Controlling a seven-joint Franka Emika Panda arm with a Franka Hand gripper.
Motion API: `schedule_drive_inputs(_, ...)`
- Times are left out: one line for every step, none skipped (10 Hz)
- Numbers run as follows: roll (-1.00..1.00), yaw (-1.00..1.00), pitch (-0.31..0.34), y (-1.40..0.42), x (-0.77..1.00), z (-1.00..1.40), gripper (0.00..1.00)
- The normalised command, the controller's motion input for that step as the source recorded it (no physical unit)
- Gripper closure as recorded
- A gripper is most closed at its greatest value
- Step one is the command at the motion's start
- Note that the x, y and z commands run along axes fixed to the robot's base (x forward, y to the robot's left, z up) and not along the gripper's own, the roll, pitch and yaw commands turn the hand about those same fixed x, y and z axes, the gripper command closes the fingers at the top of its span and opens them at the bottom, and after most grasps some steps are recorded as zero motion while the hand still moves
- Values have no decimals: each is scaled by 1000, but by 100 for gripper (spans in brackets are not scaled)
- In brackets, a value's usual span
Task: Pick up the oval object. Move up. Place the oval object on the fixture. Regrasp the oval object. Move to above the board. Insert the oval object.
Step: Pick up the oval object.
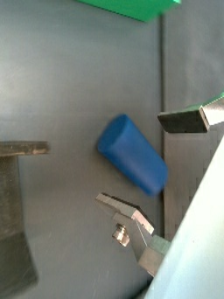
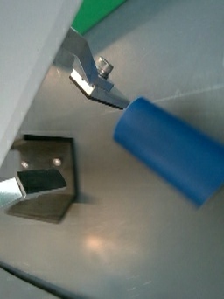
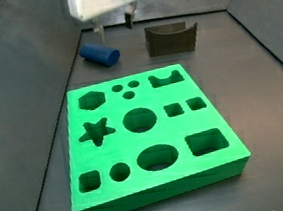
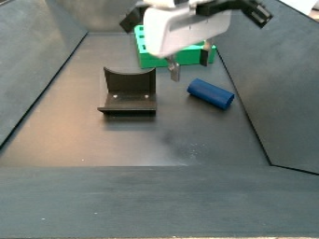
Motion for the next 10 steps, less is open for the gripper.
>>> schedule_drive_inputs(17, 803, -90, -9, -329, -917, 0)
schedule_drive_inputs(0, 766, -109, 0, -394, -934, 0)
schedule_drive_inputs(0, 763, -113, 0, -389, -914, 0)
schedule_drive_inputs(0, 754, -109, 0, -340, -797, 0)
schedule_drive_inputs(0, 771, -130, -11, -269, -734, 0)
schedule_drive_inputs(0, 783, -154, -37, -214, -694, 0)
schedule_drive_inputs(0, 0, -163, 0, -126, -34, 0)
schedule_drive_inputs(0, 0, 24, 0, 3, 0, 0)
schedule_drive_inputs(0, 0, 17, 0, 0, 0, 0)
schedule_drive_inputs(0, 0, 0, 0, 0, 0, 100)
